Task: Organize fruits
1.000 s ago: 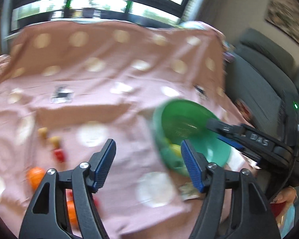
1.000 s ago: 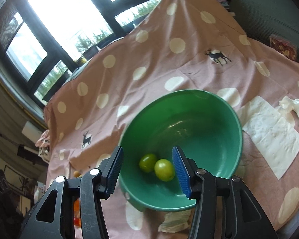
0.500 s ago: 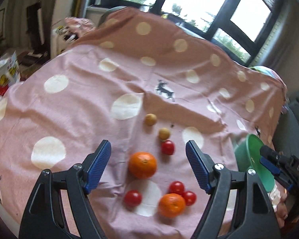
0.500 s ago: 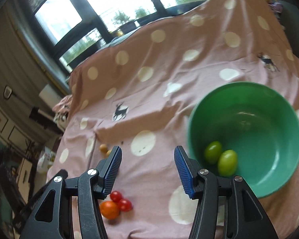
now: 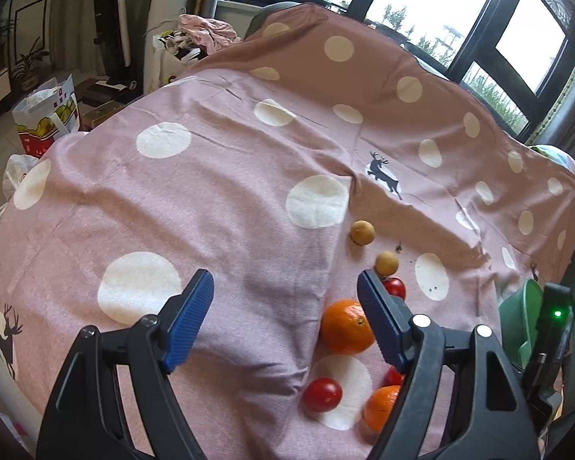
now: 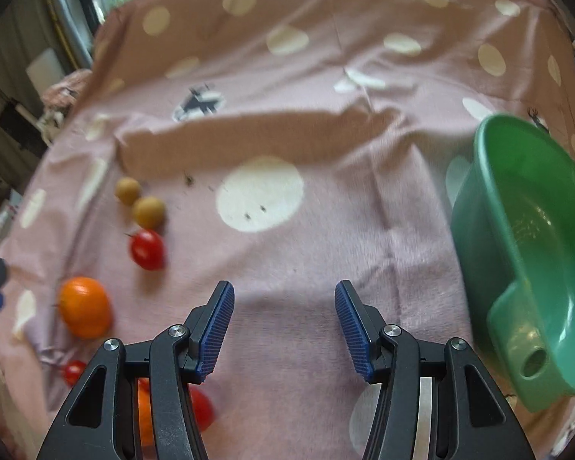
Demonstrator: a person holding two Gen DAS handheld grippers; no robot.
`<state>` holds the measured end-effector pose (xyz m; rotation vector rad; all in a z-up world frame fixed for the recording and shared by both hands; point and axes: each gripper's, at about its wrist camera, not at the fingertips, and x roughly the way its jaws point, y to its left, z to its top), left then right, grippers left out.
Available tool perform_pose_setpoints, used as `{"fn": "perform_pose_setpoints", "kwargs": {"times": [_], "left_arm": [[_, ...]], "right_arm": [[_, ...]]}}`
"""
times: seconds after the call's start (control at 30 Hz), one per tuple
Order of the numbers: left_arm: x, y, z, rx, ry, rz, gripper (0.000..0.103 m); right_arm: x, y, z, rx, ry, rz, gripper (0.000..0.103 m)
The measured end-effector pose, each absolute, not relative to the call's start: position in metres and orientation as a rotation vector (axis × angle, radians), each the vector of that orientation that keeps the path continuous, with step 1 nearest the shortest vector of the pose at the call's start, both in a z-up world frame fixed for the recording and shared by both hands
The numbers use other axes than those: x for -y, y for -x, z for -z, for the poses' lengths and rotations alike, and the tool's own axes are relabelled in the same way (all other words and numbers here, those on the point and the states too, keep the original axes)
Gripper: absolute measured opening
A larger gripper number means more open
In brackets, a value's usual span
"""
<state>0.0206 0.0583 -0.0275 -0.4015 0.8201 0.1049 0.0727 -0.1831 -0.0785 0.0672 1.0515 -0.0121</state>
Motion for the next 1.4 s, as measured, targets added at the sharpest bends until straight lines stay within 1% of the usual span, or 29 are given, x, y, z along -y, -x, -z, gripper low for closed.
{"fn": "perform_pose_setpoints", "kwargs": {"times": [0.1,0.13,0.2,0.3,0.4,1.03,1.4], "left_arm": [[-0.059,-0.022,0.029,-0.827,0.407,-0.101,0.078],[-0.059,-0.023,0.029,-0.828,0.409,-0.099,0.078],[-0.059,-0.023,0.029,-0.828,0.405,-0.100,0.078],[-0.057,-0.023,0.029,-0.828,0.396,-0.100,0.078],[-0.056,-0.024,0.031,-0.837,0.396,-0.094,0.078],[-0.036,-0.024,0.032,-0.850,0.329,-0.094,0.078],[-0.036,-0.024,0.033,-0.853,0.338,-0.096,0.078]], "right_arm": [[0.181,-0.074,0.083,-1.024,-0.015,0.037,0.057],[0.181,-0.074,0.084,-1.024,0.002,0.040,0.059],[0.181,-0.072,0.087,-1.005,0.025,0.047,0.073],[0.185,-0.072,0.089,-1.016,-0.007,0.071,0.080],[0.177,-0.077,0.094,-1.064,0.027,0.010,0.102],[0.172,-0.079,0.095,-1.077,0.048,-0.008,0.102],[0.172,-0.079,0.095,-1.078,0.048,-0.008,0.102]]}}
